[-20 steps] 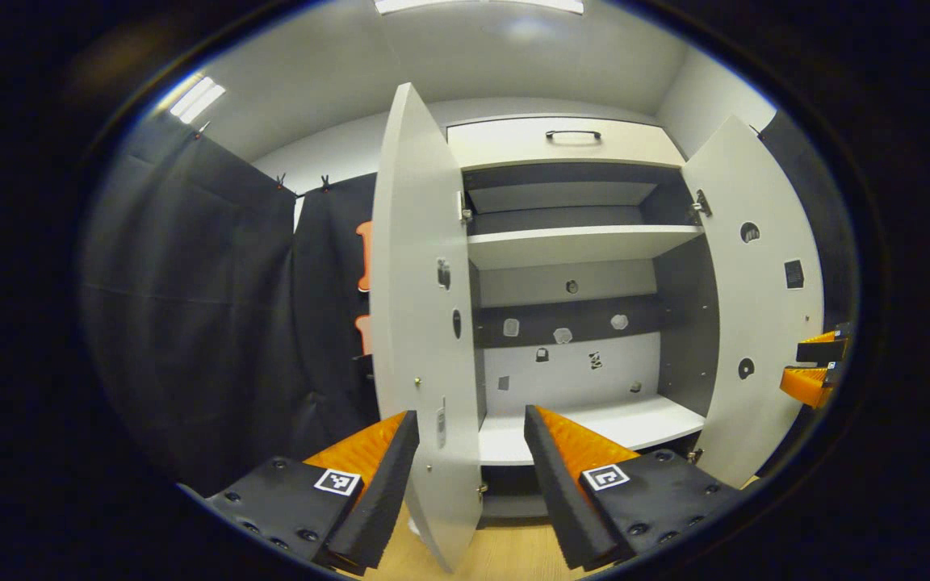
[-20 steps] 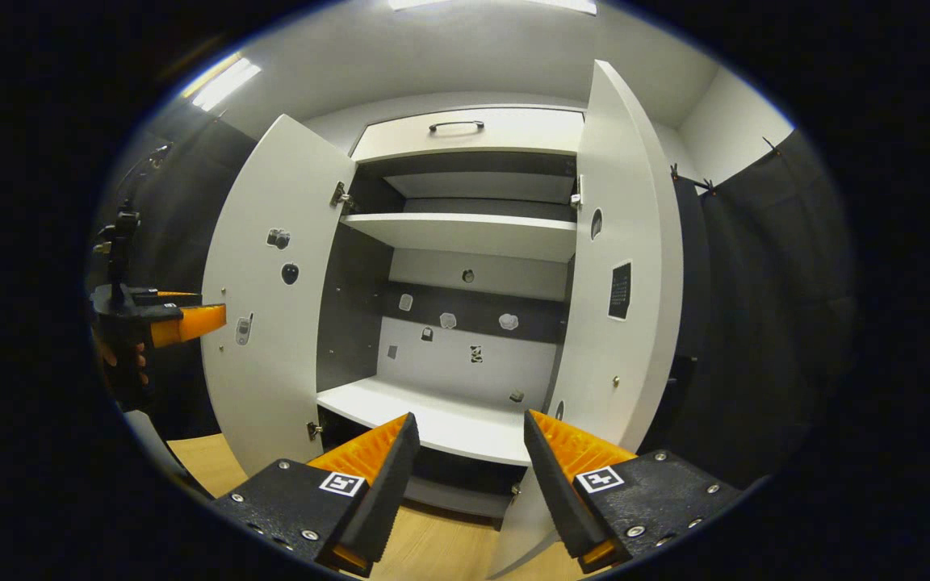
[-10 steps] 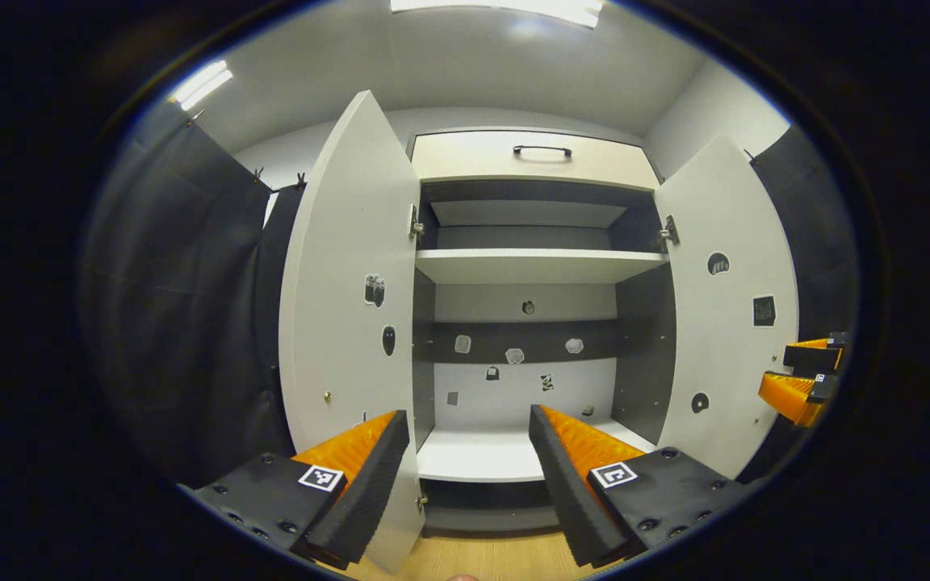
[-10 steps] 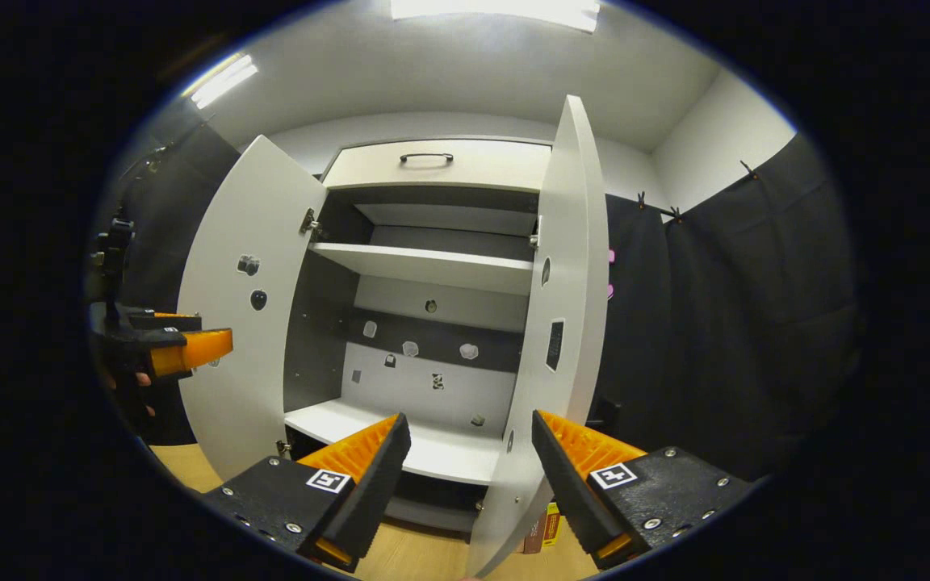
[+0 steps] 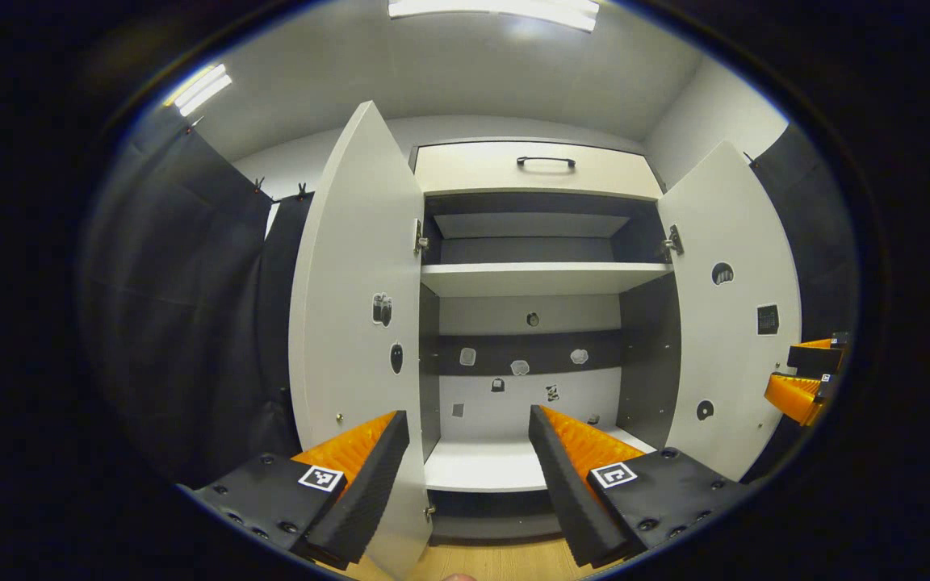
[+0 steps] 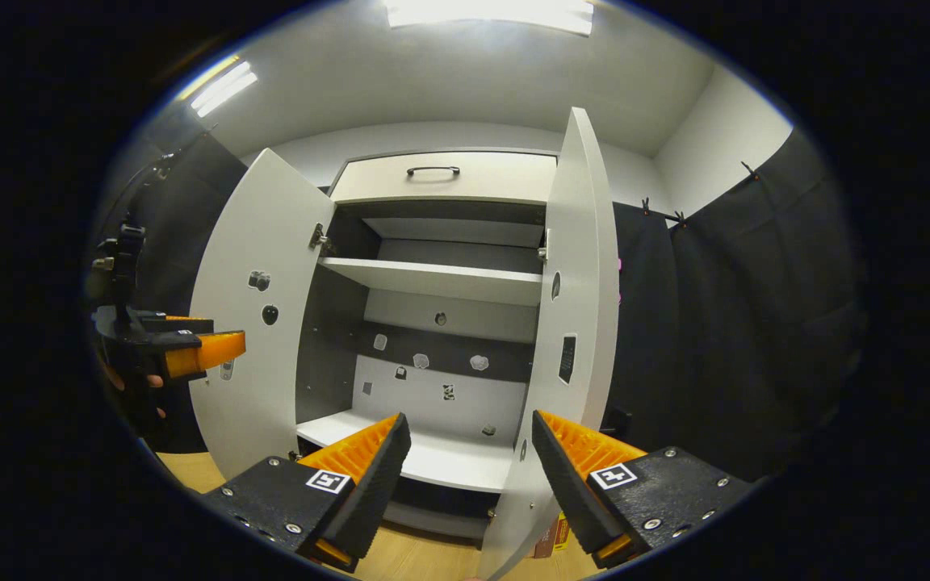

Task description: Open the right door of the double-door shoe cabinet with the right hand, and open the left door with the left hand.

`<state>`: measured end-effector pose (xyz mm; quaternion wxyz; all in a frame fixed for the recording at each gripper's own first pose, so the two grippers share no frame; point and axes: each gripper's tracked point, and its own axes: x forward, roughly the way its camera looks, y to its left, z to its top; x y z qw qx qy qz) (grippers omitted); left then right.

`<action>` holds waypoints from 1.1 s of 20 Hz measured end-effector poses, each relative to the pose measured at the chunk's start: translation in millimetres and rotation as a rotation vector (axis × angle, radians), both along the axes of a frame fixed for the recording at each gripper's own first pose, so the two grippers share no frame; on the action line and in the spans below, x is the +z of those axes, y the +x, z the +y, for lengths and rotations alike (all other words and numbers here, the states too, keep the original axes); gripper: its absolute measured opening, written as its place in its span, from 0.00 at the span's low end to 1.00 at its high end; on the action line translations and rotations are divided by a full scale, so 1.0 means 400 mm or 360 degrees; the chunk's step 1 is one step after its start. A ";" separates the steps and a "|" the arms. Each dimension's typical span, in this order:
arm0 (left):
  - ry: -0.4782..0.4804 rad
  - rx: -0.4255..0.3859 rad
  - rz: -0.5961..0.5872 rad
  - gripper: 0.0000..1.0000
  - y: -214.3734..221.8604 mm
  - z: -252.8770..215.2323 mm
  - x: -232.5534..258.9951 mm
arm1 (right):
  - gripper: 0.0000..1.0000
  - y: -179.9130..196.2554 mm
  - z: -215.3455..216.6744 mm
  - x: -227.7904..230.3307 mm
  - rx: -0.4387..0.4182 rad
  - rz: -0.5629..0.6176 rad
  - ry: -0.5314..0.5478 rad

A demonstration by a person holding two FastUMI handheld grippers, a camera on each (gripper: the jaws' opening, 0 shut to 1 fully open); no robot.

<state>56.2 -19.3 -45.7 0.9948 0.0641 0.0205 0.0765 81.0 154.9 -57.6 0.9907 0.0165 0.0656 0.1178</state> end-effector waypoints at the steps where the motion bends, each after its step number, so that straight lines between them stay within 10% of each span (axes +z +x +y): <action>1: 0.0005 -0.0001 -0.0003 0.96 0.001 0.004 0.004 | 0.92 0.001 0.003 -0.003 0.0003 0.0003 -0.0003; 22: 0.0005 -0.0072 -0.0039 0.95 0.029 0.029 -0.018 | 0.92 -0.003 0.028 -0.023 -0.0069 0.0025 -0.0033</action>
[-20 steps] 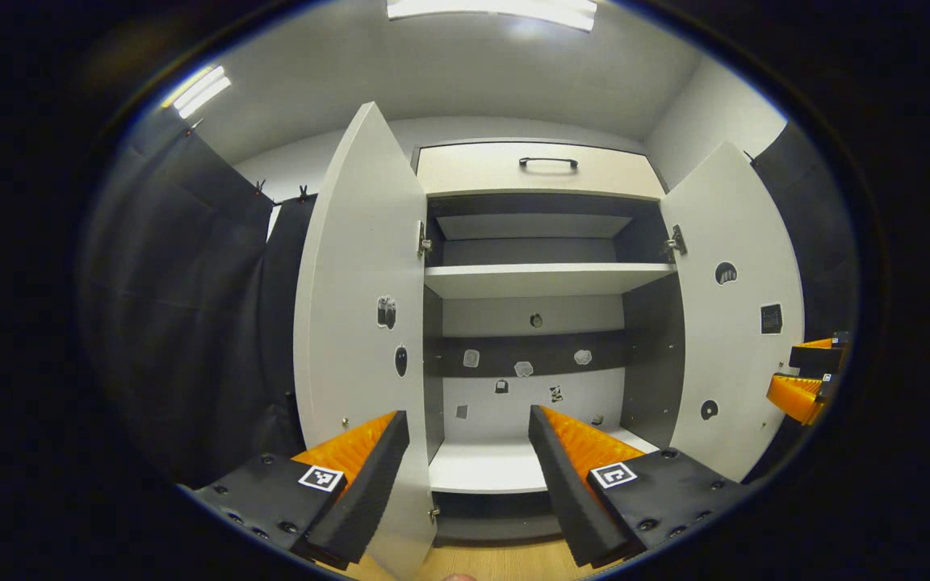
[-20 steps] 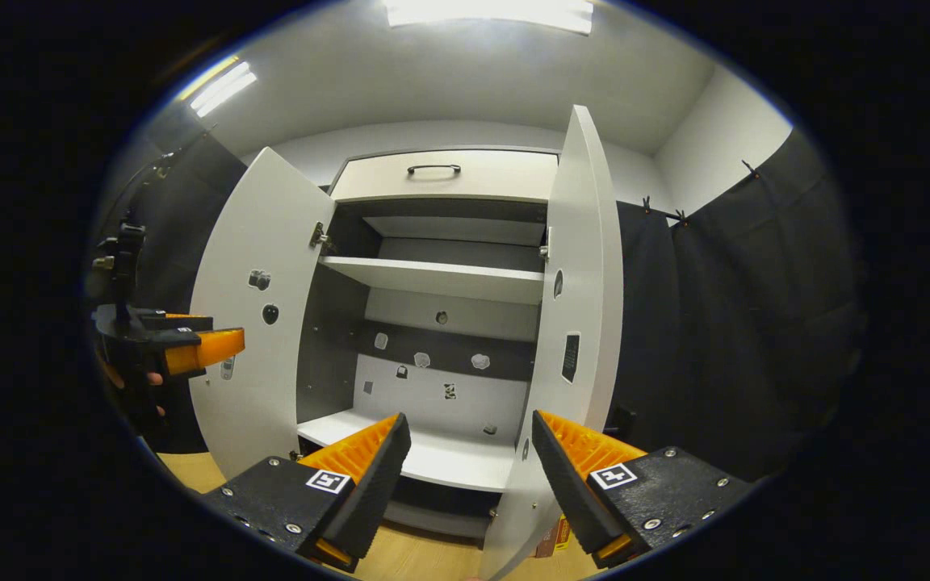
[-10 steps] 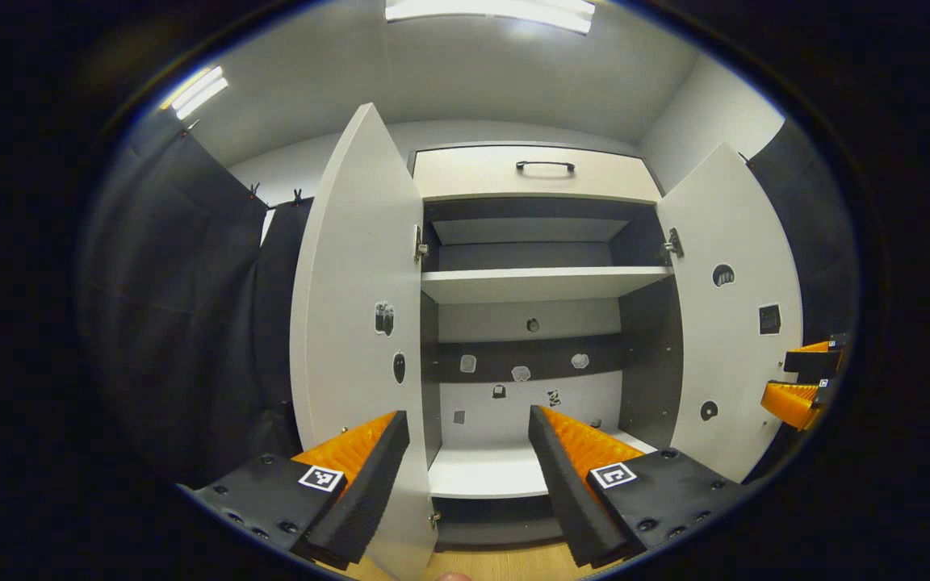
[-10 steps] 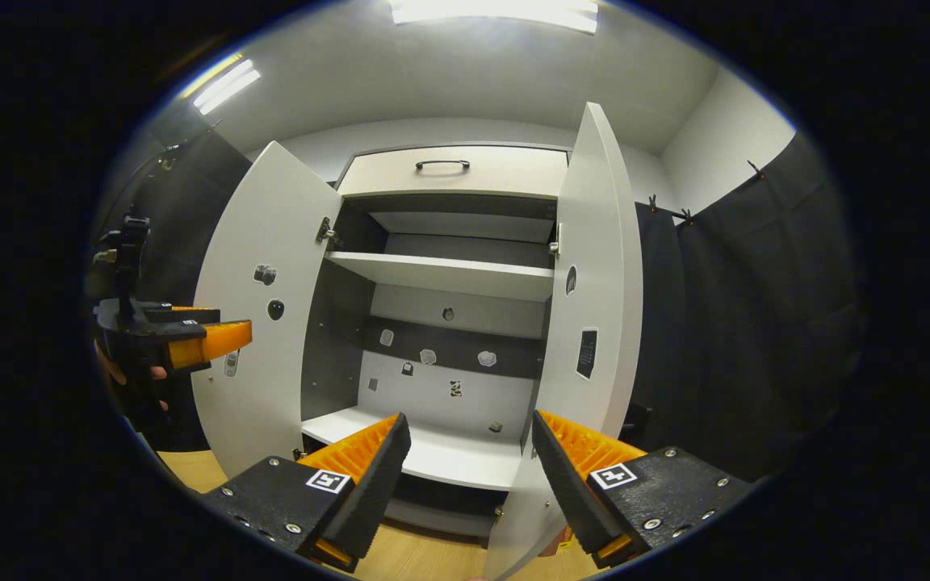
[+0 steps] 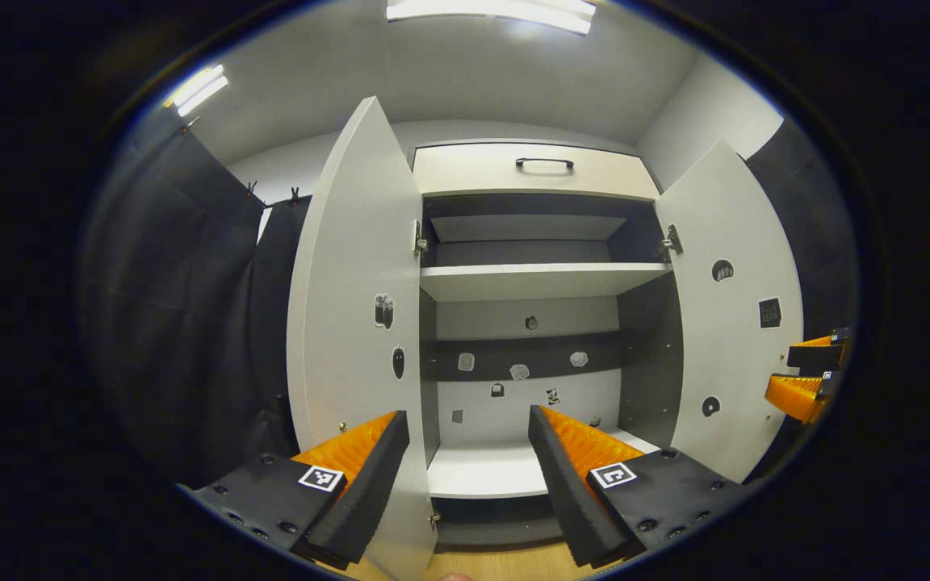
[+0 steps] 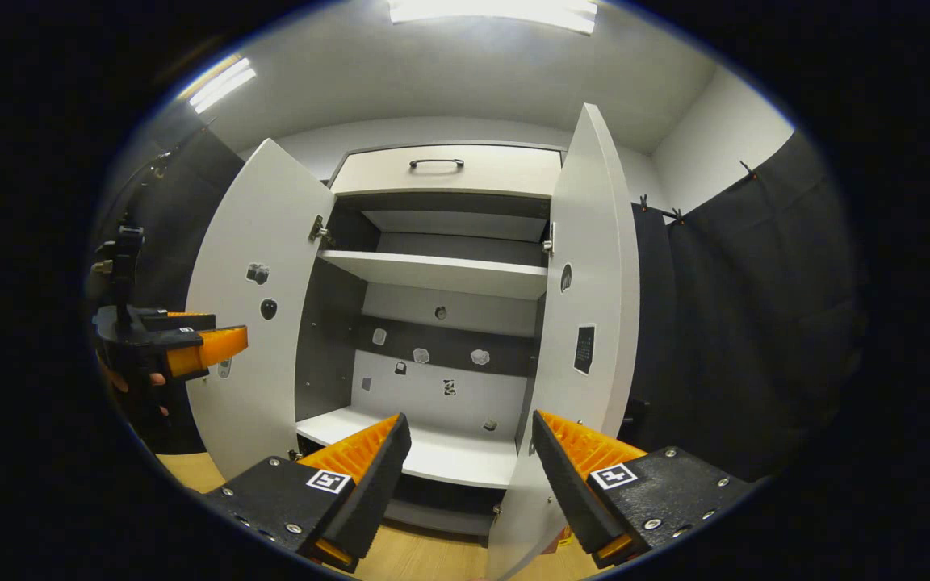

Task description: Open the right door of the double-door shoe cabinet with the right hand, and open the left door with the left hand.

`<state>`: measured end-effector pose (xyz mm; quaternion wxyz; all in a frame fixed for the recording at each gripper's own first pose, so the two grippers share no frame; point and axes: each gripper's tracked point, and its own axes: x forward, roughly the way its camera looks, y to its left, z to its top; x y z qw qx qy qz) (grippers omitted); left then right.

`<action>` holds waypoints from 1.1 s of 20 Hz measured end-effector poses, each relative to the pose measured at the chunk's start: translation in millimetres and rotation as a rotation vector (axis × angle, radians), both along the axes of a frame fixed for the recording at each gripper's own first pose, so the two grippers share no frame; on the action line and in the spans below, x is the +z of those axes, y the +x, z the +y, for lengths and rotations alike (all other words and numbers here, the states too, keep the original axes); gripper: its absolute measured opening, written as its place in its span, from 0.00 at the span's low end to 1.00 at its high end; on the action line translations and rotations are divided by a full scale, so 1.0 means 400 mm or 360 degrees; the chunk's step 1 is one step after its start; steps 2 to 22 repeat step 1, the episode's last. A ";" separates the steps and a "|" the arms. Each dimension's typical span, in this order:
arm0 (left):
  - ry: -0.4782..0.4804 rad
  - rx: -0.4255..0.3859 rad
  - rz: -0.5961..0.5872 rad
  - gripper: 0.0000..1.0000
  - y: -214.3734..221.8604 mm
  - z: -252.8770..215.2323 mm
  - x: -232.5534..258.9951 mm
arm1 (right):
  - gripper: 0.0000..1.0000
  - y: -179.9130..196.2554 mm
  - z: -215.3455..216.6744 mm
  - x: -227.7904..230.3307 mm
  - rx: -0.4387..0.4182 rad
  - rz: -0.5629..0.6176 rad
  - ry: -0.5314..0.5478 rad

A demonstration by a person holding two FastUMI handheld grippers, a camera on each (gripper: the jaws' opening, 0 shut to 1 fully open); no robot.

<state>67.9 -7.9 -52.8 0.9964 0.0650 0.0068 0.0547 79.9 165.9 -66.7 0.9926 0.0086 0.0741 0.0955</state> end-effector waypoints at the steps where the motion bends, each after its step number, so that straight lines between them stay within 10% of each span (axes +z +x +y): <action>1: -0.0005 -0.0014 0.0001 0.95 0.003 -0.002 -0.001 | 0.92 -0.001 0.001 -0.001 -0.0010 0.0004 -0.0005; 22: -0.0005 -0.0014 0.0001 0.95 0.003 -0.002 -0.001 | 0.92 -0.001 0.001 -0.001 -0.0010 0.0004 -0.0005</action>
